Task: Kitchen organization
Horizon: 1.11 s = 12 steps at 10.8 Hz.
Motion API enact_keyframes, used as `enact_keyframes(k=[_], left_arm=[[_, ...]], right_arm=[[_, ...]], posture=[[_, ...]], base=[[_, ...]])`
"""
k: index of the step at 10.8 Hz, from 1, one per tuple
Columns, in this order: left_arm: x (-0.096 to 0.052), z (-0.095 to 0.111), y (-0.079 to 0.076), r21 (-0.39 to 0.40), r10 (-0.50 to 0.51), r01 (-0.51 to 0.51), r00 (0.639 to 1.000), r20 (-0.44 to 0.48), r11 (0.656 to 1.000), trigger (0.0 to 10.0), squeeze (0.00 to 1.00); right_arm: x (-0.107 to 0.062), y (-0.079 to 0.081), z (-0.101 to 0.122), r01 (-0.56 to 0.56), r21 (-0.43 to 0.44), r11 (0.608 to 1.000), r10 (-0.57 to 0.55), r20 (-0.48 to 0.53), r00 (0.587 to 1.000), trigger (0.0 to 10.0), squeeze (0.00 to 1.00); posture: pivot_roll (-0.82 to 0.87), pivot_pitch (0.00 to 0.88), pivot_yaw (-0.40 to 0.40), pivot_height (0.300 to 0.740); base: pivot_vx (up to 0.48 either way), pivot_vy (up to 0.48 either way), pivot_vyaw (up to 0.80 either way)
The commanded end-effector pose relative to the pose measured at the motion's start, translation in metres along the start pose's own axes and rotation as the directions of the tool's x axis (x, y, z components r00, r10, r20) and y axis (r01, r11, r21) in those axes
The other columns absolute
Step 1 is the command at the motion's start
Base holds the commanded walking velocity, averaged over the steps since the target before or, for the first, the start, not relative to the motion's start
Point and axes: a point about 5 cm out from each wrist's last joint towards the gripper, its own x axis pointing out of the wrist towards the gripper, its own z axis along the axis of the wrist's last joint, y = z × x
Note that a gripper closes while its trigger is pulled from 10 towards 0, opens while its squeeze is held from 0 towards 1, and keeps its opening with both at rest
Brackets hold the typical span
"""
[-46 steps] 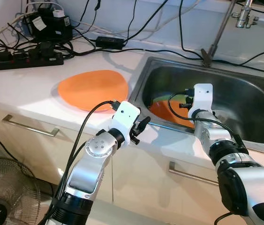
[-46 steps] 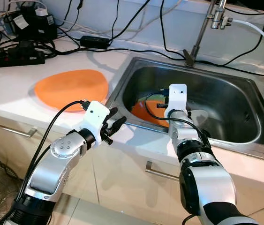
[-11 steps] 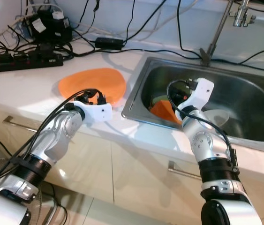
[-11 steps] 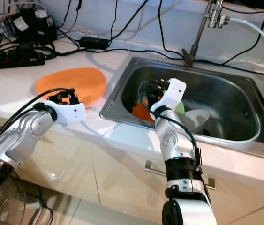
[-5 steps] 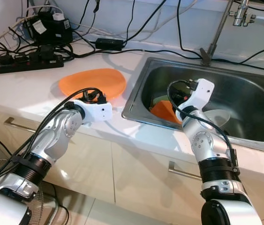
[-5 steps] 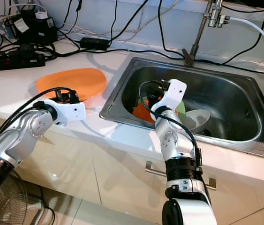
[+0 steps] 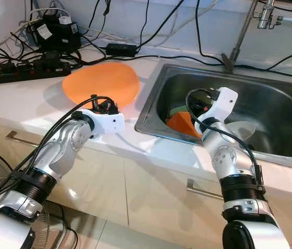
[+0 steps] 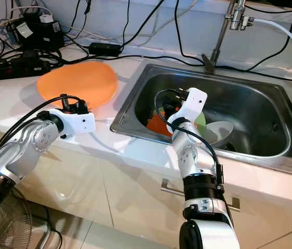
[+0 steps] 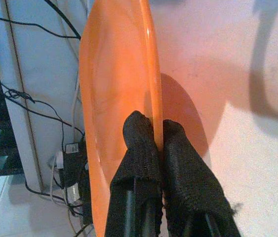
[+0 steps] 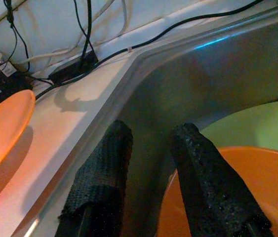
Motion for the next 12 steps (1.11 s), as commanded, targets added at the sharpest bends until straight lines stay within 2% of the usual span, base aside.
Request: enact_keyframes(k=[1, 2, 3, 4, 5, 6, 8, 9, 10, 11, 12], left_arm=[[0.001, -0.005, -0.019, 0.013, -0.058, 0.059, 0.998, -0.025, 0.998, 0.0, 0.0], [0.001, -0.003, -0.011, 0.033, -0.009, 0.01, 1.0, -0.017, 0.999, 0.0, 0.0], [0.001, 0.005, 0.003, 0.051, 0.085, -0.086, 0.996, 0.021, 0.995, 0.0, 0.0], [-0.001, 0.012, 0.015, 0.054, 0.162, -0.165, 0.985, 0.053, 0.985, 0.0, 0.0], [-0.004, 0.022, 0.026, 0.061, 0.237, -0.244, 0.967, 0.095, 0.968, 4.4, 0.0], [-0.006, 0.027, 0.031, 0.054, 0.272, -0.28, 0.955, 0.117, 0.959, 10.0, 0.0], [-0.006, 0.037, 0.032, 0.051, 0.282, -0.292, 0.947, 0.154, 0.955, 10.0, 0.0], [-0.006, 0.045, 0.03, 0.046, 0.28, -0.293, 0.943, 0.182, 0.955, 10.0, 0.0], [-0.006, 0.051, 0.028, 0.043, 0.275, -0.289, 0.94, 0.204, 0.956, 10.0, 0.0], [-0.006, 0.052, 0.028, 0.041, 0.276, -0.29, 0.938, 0.209, 0.956, 10.0, 0.0], [-0.006, 0.057, 0.026, 0.037, 0.264, -0.279, 0.937, 0.228, 0.96, 10.0, 0.0]], right_arm=[[0.001, 0.002, 0.004, -0.006, 0.008, 1.0, 0.006, 0.013, 1.0, 10.0, 0.0], [0.001, 0.003, 0.006, -0.01, 0.011, 1.0, 0.01, 0.018, 1.0, 10.0, 0.0], [0.002, 0.006, 0.01, -0.026, 0.016, 1.0, 0.025, 0.033, 0.999, 10.0, 0.0], [0.003, 0.009, 0.014, -0.041, 0.022, 0.999, 0.04, 0.048, 0.998, 10.0, 0.76], [0.004, 0.012, 0.019, -0.061, 0.038, 0.997, 0.059, 0.06, 0.996, 10.0, 1.0], [0.004, 0.015, 0.022, -0.076, 0.054, 0.996, 0.072, 0.068, 0.995, 10.0, 1.0], [0.005, 0.027, 0.029, -0.135, 0.15, 0.979, 0.123, 0.084, 0.989, 10.0, 0.98], [0.005, 0.036, 0.035, -0.196, 0.263, 0.945, 0.178, 0.093, 0.98, 10.0, 0.0], [0.004, 0.042, 0.038, -0.246, 0.346, 0.905, 0.228, 0.094, 0.969, 10.0, 0.0], [0.004, 0.044, 0.039, -0.26, 0.367, 0.893, 0.241, 0.097, 0.966, 10.0, 0.0], [0.003, 0.049, 0.04, -0.297, 0.438, 0.849, 0.28, 0.104, 0.954, 10.0, 0.0]], posture=[[0.23, 0.011, -0.028, 0.74], [0.23, 0.012, -0.027, 0.74], [0.23, 0.012, -0.027, 0.74], [0.23, 0.012, -0.029, 0.74], [0.23, 0.012, -0.03, 0.74], [0.23, 0.012, -0.03, 0.74], [0.24, 0.011, -0.03, 0.74], [0.24, 0.011, -0.03, 0.74], [0.24, 0.011, -0.03, 0.74], [0.23, 0.011, -0.031, 0.74], [0.23, 0.011, -0.03, 0.74]], base=[[0.0, 0.0, 0.0], [0.0, 0.0, 0.0], [0.0, 0.0, 0.0], [0.0, 0.0, 0.0], [0.0, 0.0, 0.0], [0.0, 0.0, 0.0], [0.0, 0.0, 0.0], [0.0, 0.0, 0.0], [0.0, 0.0, 0.0], [0.0, 0.0, 0.0], [0.0, 0.0, 0.0]])
